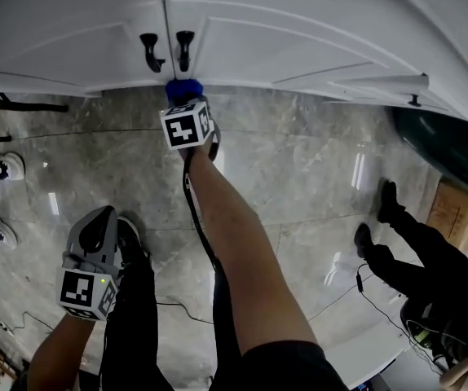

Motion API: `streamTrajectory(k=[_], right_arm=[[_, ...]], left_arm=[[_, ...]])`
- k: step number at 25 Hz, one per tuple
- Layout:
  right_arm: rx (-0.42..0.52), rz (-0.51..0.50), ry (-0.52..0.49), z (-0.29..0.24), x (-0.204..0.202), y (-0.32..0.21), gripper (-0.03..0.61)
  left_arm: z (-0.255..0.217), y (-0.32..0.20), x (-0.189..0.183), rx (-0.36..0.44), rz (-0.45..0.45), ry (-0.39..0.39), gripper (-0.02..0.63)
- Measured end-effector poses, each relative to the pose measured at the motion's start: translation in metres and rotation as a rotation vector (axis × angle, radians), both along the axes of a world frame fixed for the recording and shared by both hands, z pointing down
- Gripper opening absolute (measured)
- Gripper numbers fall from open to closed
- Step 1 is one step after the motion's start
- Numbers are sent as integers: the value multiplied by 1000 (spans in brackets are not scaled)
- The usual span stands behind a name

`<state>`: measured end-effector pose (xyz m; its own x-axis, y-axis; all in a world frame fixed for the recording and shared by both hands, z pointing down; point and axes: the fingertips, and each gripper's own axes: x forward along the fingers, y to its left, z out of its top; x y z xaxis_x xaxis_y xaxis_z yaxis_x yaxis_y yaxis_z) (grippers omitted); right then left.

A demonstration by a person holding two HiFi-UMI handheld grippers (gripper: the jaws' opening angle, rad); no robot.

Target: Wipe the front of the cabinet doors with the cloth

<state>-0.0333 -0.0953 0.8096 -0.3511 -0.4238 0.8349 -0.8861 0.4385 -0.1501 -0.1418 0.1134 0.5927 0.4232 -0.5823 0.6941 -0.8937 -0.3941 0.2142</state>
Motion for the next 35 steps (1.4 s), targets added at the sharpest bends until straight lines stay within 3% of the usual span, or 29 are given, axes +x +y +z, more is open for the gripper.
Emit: streamTrajectory(k=[6, 11, 23, 28, 32, 35], right_arm=[[21, -13, 30, -9, 30, -5, 52], [14, 6, 69, -8, 102, -17, 51], [37, 104, 168, -15, 266, -17, 52], [32, 108, 49, -66, 269, 18, 52], [92, 120, -71, -152, 265, 48, 52], [123, 90, -139, -217, 252, 77, 52]], left_arm=[[-7, -16, 17, 21, 25, 12, -2], [-6, -15, 66, -19, -19, 85, -2], [-15, -38, 170, -8, 37, 114, -2], [-32, -37, 196, -24, 17, 102, -2], [-71, -46, 211, -22, 0, 115, -2], [-108, -53, 204, -6, -69, 140, -2]])
